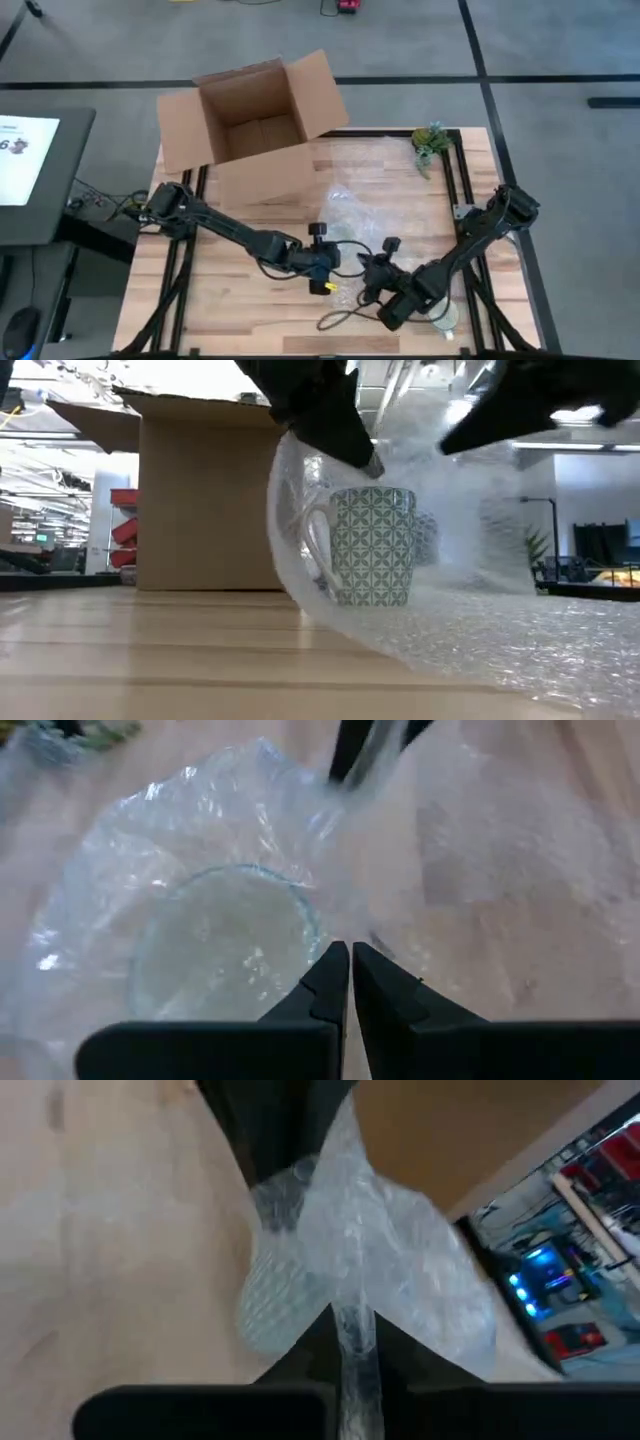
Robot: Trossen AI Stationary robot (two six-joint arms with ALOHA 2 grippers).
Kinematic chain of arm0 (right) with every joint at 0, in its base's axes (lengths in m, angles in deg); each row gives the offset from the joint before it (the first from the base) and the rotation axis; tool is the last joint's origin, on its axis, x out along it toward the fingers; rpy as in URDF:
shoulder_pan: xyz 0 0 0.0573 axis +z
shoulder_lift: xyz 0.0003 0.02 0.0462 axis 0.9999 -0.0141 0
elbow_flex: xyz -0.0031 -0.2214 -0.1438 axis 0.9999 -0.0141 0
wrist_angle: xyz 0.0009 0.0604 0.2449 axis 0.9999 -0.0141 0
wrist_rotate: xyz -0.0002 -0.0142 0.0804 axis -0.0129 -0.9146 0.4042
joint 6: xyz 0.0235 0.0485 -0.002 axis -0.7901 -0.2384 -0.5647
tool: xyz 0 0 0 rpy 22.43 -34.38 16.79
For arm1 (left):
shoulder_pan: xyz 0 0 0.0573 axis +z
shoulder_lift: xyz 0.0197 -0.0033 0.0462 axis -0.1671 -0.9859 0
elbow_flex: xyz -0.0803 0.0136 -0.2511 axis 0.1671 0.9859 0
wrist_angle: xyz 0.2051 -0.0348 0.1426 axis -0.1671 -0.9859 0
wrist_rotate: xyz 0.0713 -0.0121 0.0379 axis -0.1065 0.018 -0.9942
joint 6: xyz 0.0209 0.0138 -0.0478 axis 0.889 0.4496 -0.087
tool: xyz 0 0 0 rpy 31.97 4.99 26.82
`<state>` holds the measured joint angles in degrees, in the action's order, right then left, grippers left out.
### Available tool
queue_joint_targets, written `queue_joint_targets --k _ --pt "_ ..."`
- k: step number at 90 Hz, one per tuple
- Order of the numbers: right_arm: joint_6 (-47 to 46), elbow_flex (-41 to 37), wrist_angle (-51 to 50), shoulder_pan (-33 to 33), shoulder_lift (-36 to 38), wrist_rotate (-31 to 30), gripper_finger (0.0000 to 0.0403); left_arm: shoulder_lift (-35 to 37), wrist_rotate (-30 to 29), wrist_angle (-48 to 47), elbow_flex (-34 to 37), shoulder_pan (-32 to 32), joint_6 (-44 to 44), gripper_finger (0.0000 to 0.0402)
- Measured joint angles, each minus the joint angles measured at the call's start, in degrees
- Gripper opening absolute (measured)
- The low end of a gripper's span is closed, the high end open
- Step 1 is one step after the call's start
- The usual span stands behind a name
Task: Wrap mug
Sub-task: Wrap the green patterned mug with the bubble wrap
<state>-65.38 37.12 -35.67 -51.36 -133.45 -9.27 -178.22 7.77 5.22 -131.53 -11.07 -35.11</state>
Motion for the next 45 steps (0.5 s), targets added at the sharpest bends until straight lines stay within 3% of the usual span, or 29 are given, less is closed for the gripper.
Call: queue_joint_targets --k 12,30,45 --pt "5.3 2.6 0.3 -4.7 0.0 5.3 0.0001 3.7 -0.1 0.2 -0.1 -1.7 -0.2 0.0" --pt "9.8 4.7 0.0 -11.9 0.1 20.2 0.0 9.7 -1.9 -5.7 -0.1 -5.3 -3.5 0.0" --pt "10.8 8.8 -7.1 -13.7 0.1 26.7 0.0 10.3 -13.1 -13.2 -0.1 -7.3 -5.9 0.0"
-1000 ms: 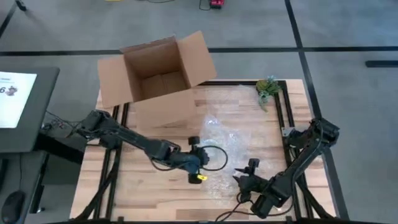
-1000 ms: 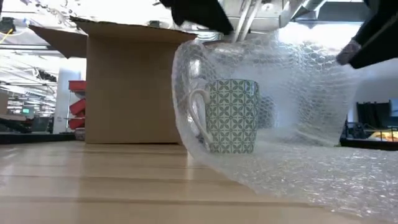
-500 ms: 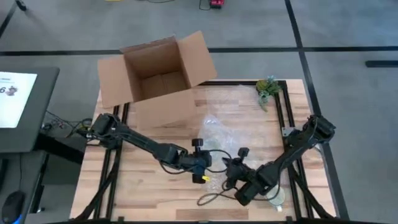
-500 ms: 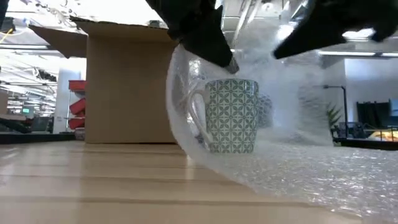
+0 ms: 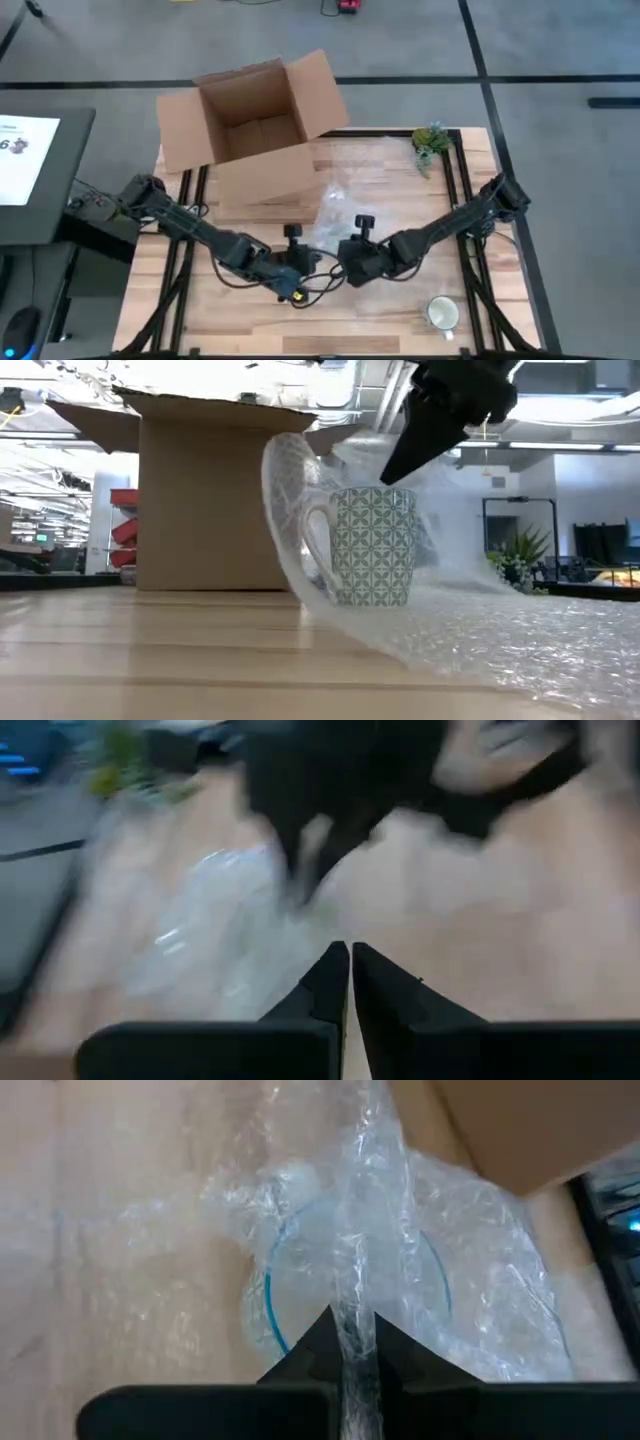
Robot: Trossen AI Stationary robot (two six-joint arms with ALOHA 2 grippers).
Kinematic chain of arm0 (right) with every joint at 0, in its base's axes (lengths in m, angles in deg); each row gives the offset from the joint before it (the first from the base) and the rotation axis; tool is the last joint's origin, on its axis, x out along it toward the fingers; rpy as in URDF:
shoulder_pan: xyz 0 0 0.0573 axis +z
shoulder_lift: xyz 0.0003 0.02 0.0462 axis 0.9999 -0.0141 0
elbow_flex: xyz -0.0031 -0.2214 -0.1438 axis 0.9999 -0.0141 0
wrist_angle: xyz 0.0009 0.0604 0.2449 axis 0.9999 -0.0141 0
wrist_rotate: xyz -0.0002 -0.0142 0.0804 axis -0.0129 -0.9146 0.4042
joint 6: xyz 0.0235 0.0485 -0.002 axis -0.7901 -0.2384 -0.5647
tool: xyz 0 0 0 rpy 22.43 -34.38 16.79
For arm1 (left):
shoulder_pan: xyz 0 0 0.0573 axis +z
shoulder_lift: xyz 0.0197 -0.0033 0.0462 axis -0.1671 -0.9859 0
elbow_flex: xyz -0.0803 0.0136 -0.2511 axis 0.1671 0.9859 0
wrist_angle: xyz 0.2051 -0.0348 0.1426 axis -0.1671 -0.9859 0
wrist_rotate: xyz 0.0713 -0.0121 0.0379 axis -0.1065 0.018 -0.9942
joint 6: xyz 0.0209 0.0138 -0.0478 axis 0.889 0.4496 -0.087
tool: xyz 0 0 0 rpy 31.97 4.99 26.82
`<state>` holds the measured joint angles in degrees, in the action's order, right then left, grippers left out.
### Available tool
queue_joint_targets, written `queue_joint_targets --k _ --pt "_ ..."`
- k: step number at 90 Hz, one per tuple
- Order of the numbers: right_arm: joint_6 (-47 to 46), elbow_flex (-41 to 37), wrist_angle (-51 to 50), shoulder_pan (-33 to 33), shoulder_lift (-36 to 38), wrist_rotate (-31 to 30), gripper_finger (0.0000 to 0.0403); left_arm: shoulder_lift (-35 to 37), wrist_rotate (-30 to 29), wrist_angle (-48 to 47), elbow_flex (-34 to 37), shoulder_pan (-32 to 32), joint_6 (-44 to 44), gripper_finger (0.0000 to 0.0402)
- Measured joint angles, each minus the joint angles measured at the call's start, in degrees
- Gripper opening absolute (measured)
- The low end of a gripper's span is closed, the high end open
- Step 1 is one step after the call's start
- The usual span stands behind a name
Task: Wrap mug
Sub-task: Wrap the green patterned mug with the bubble wrap
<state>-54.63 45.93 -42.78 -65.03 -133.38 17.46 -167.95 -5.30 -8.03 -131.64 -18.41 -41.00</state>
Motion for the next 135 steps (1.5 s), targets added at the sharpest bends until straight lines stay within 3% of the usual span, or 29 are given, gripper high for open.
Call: queue_joint_targets --k 21,34,49,70,104,125,135 --pt "1.8 8.0 -9.5 -1.7 0.0 8.1 0.0 -2.2 -1.2 -1.4 2.4 2.6 -0.9 0.0" --pt "4.5 8.8 -8.4 -5.8 0.0 18.0 0.0 -2.1 -2.9 -5.1 4.4 1.7 -5.1 0.0" --pt "5.1 8.8 -7.5 -11.7 -0.2 20.2 0.0 -2.2 -3.0 -3.8 7.6 0.0 -6.2 0.0" --pt "7.5 6.4 -1.3 -17.4 -0.2 32.6 0.0 -2.0 -5.6 -3.5 8.0 -4.8 -8.2 0.0" --pt "7.6 4.9 -2.5 -17.3 -7.7 36.1 0.0 -1.2 -8.6 -3.2 8.0 -9.6 -10.6 0.0" --pt "9.4 8.5 -4.8 -18.2 -11.5 36.1 0.0002 -1.2 -8.7 -3.3 8.0 -9.6 -10.7 0.0" --pt "10.5 11.6 -8.1 -18.2 -11.9 36.1 0.0024 -1.2 -8.7 -3.4 8.0 -9.6 -10.7 0.0"
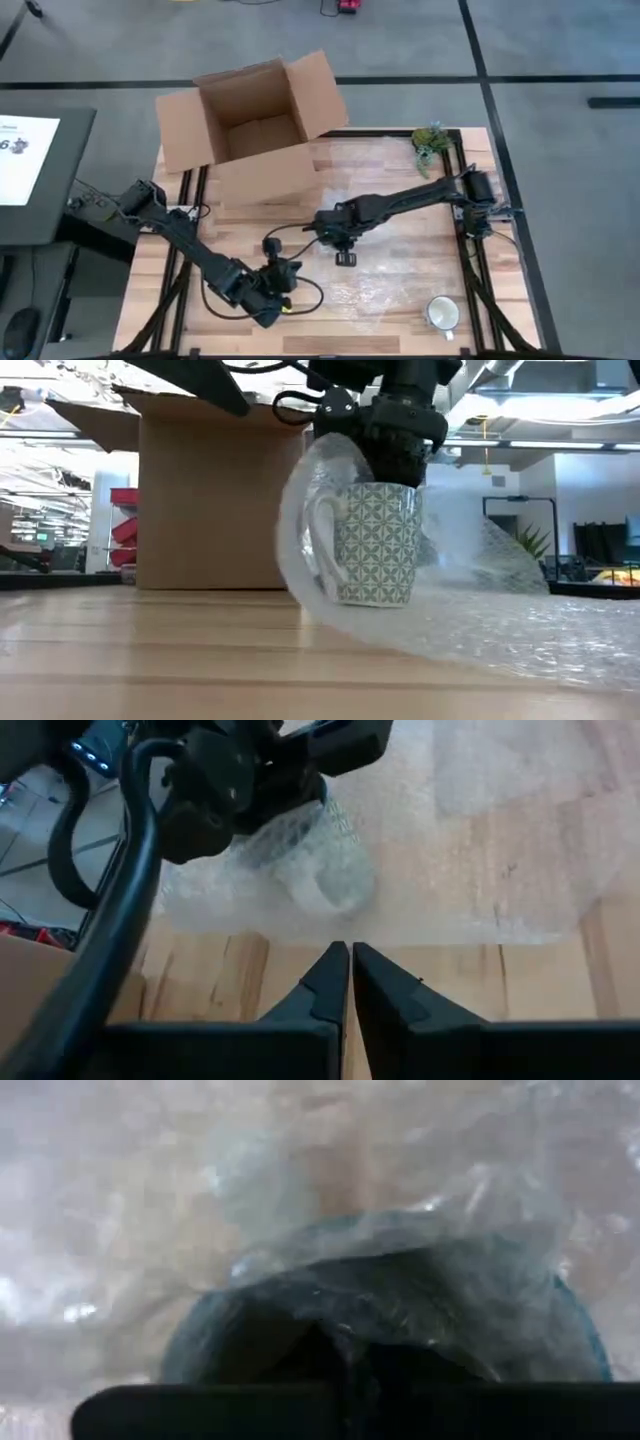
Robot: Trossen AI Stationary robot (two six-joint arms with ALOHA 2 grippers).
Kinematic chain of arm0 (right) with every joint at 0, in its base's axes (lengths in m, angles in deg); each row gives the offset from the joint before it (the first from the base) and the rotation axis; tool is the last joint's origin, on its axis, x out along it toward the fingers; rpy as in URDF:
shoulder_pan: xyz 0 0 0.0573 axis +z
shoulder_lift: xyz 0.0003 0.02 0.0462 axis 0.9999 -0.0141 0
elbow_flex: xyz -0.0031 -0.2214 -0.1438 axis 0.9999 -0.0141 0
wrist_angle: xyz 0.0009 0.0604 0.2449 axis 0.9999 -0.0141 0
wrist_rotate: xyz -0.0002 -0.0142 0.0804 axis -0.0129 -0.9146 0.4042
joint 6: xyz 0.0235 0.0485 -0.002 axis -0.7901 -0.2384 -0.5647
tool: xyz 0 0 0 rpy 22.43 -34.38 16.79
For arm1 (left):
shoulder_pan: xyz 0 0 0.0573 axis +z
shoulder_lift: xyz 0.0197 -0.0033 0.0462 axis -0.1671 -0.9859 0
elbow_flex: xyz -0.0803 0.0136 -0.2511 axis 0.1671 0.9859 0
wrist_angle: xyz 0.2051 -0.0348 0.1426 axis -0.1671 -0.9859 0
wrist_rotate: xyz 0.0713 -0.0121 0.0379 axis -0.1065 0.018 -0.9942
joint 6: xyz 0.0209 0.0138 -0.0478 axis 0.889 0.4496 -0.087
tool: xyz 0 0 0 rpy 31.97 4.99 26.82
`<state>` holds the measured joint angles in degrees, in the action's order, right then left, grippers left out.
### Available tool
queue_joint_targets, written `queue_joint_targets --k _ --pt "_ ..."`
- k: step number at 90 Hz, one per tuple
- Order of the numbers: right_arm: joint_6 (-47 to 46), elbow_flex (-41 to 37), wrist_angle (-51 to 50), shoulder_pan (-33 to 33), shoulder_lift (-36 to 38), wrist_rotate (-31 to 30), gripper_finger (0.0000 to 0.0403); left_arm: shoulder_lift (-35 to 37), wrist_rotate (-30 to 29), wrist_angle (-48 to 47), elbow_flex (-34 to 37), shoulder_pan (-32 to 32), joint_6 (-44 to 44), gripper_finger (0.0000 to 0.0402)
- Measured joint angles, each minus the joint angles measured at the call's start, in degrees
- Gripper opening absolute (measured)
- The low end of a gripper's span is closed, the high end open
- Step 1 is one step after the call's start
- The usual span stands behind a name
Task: Wrap mug
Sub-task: Wrap the green patterned mug with the bubble wrap
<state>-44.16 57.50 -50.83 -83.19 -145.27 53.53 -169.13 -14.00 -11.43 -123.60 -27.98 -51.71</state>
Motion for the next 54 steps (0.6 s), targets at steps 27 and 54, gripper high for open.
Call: queue_joint_targets --k 27,54 --pt "-0.4 13.2 -15.7 0.0 0.0 -0.5 0.0129 0.0 0.3 0.0 0.0 -0.3 0.0 0.0" --pt "-3.0 17.1 -18.0 0.9 0.2 -0.3 0.0128 0.0 0.5 -0.1 0.0 -0.9 0.0 0.0"
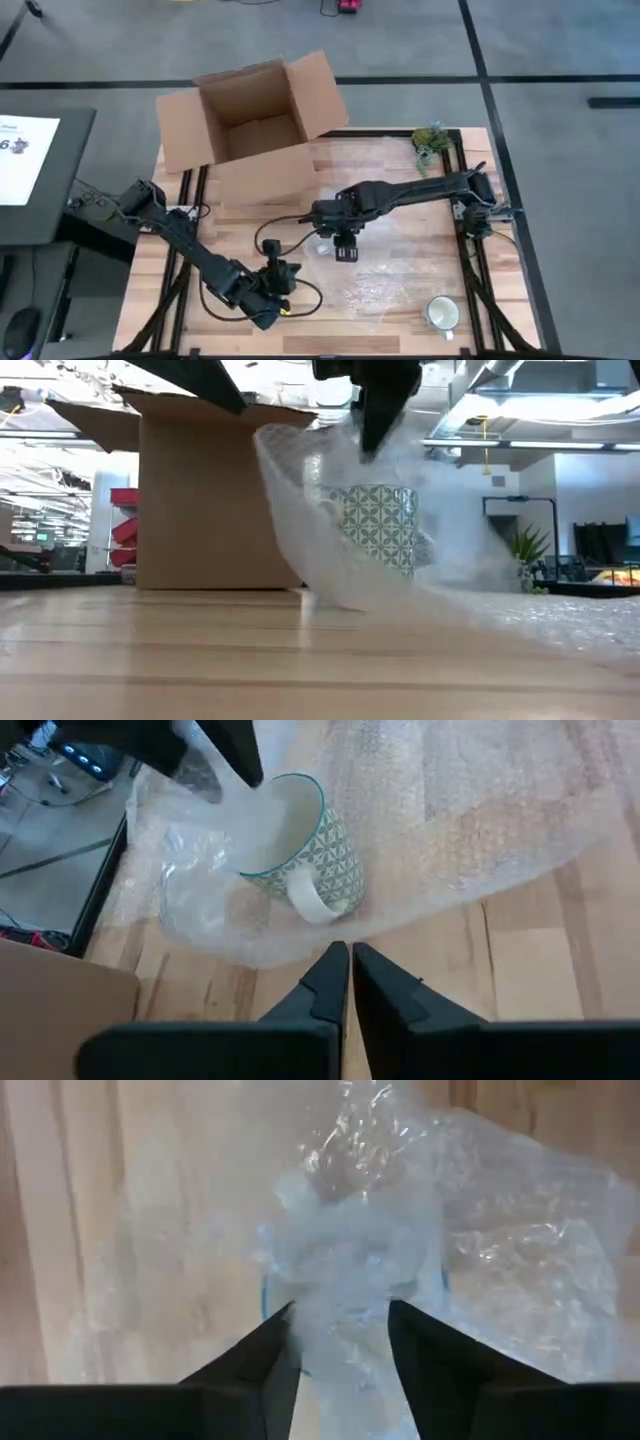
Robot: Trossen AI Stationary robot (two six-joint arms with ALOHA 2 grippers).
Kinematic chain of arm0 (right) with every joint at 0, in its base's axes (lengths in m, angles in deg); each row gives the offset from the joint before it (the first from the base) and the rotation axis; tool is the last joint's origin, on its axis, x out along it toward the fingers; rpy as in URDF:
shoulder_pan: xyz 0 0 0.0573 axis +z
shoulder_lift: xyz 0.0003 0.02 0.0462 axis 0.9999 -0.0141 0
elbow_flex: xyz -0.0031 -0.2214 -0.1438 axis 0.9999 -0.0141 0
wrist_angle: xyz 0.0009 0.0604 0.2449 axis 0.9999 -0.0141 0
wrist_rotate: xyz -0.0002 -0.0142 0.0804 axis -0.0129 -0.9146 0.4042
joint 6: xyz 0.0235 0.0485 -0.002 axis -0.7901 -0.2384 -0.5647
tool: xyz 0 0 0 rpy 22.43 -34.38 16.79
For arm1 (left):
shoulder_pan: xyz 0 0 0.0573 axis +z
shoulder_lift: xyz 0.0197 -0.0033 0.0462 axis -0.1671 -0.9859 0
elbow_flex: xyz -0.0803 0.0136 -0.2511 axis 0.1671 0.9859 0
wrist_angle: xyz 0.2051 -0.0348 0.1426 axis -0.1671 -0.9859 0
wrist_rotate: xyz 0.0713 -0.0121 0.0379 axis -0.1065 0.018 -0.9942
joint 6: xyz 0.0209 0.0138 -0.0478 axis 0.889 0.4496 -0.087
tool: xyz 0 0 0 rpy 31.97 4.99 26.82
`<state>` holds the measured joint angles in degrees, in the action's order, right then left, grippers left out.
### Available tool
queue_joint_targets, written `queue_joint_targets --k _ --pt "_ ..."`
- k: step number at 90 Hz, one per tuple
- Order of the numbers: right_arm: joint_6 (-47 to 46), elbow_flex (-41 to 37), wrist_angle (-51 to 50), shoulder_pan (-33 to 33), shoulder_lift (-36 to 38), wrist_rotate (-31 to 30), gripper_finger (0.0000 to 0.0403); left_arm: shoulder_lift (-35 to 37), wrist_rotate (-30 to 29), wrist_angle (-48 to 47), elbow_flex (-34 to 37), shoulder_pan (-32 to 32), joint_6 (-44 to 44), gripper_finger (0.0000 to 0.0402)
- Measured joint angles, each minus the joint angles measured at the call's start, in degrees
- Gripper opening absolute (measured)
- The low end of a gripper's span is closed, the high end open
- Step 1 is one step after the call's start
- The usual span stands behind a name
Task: Wrap mug
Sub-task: Wrap the green patterned mug with the bubble wrap
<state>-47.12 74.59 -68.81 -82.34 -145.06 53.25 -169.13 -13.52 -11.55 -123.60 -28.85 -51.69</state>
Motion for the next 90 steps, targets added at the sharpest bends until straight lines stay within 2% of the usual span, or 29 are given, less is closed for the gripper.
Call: queue_joint_targets --k 17,35,60,76,90 --pt "0.3 -6.2 6.4 -1.3 -4.0 0.0 0.0078 0.0 0.0 0.0 0.0 -0.5 -0.1 0.0" --pt "2.6 -6.8 8.7 -2.6 -9.9 0.7 0.005 0.0 0.0 0.1 0.0 -0.6 -0.2 0.0" --pt "3.4 -3.7 5.7 -2.0 -9.6 0.3 0.0077 0.0 0.0 0.4 0.0 -0.7 -0.2 0.0" --pt "3.1 -0.3 2.8 -1.6 -4.4 -0.1 0.0105 0.0 0.3 0.4 0.0 -0.8 -0.2 0.0" --pt "1.8 0.6 -0.3 -1.2 -1.7 0.0 0.0113 0.0 0.3 0.4 0.0 -0.9 -0.2 0.0"
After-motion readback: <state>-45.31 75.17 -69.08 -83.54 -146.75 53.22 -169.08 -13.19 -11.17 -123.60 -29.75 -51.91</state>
